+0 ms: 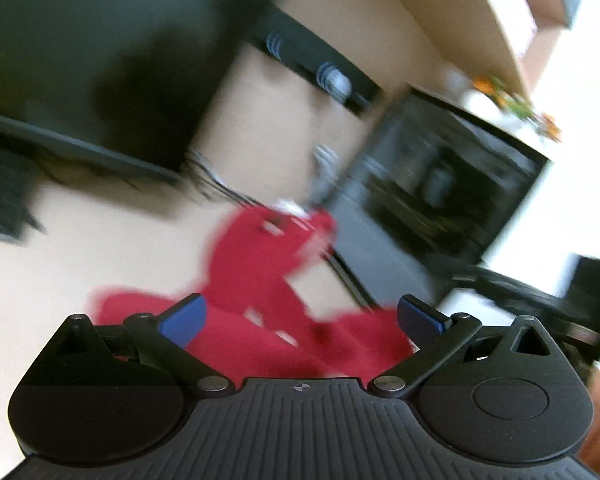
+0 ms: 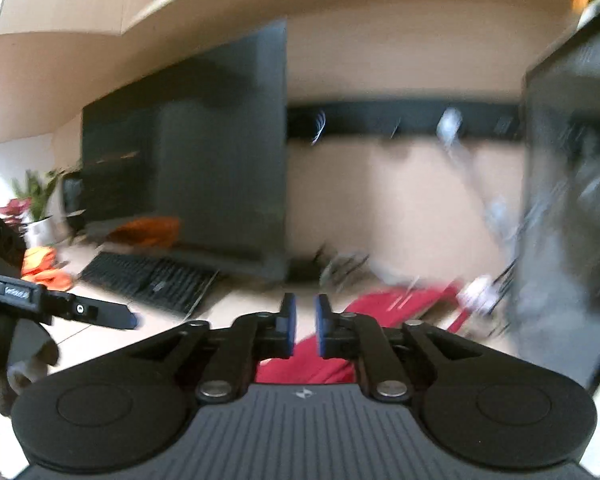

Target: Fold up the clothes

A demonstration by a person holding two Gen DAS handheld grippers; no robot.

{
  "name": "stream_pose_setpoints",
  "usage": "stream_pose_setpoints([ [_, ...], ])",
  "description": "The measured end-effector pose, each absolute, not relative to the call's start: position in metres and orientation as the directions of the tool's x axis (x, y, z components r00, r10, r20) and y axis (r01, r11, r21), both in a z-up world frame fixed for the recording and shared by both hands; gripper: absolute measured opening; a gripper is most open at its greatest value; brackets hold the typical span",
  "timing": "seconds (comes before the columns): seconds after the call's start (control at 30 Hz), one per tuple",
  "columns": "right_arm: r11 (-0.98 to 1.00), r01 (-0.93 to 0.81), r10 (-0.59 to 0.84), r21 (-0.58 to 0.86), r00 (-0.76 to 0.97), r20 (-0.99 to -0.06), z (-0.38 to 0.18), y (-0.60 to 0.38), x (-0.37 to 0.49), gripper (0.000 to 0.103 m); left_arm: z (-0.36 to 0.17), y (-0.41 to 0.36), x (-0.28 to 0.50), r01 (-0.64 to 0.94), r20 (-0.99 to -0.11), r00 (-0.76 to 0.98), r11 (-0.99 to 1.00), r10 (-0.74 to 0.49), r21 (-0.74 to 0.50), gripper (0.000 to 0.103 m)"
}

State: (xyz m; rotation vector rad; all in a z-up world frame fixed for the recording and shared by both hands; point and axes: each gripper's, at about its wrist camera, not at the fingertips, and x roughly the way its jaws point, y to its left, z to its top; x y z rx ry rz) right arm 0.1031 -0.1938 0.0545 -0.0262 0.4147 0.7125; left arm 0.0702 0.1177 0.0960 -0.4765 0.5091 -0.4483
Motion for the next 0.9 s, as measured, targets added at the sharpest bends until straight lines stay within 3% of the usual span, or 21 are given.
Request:
stream_pose_setpoints([
  [0.07,0.746,-0.649,0.635,0.147,0.627,-0.451,0.028,-0.185,0.112,0.040,0.086,0.103,0.075,0.343,-0.354,0.740,0.773,-0.572,-0.534,0.103],
  [0.2,0.786,-0.613,0.527,0.076,0.601,-0.601,-0.026,-0.182,0.121,0.040,0.044,0.101,0.097,0.190,-0.516,0.689,0.814,-0.508,-0.549,0.103],
  [0.23,0.794,-0.605,0.496,0.056,0.592,-0.635,-0.039,-0.181,0.123,0.040,0.039,0.105,0.094,0.186,-0.511,0.689,0.806,-0.515,-0.561,0.103],
  [0.43,0.797,-0.602,0.440,-0.046,0.632,-0.639,-0.009,-0.198,0.115,0.043,0.035,0.109,0.073,0.188,-0.514,0.705,0.828,-0.488,-0.529,0.103],
  [0.6,0.664,-0.746,0.561,-0.055,0.545,-0.623,0.027,-0.167,0.133,0.043,0.036,0.105,0.073,0.183,-0.524,0.708,0.839,-0.474,-0.513,0.103],
  [0.73,0.530,-0.820,0.502,-0.216,0.509,-0.699,0.013,-0.130,0.155,0.045,0.041,0.108,0.070,0.165,-0.522,0.714,0.837,-0.467,-0.522,0.103],
  [0.77,0.518,-0.825,0.482,-0.228,0.501,-0.718,0.007,-0.130,0.161,0.049,0.043,0.110,0.066,0.165,-0.515,0.719,0.835,-0.466,-0.525,0.103],
  [0.9,0.527,-0.835,0.447,-0.158,0.431,-0.784,-0.016,-0.150,0.185,0.081,0.052,0.120,0.054,0.160,-0.491,0.738,0.827,-0.463,-0.540,0.103],
])
